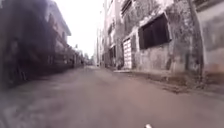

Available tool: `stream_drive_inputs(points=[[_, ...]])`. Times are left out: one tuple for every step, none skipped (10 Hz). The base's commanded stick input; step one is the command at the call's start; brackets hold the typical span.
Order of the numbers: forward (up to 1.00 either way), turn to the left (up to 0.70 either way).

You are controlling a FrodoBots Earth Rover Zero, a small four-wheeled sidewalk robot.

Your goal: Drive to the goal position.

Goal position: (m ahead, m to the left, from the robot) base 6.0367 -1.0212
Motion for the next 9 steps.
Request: stream_drive_inputs(points=[[1.0,0.0],[1.0,0.0],[1.0,0.0],[1.0,0.0],[1.0,0.0],[1.0,0.0],[1.0,0.0],[1.0,0.0],[1.0,0.0]])
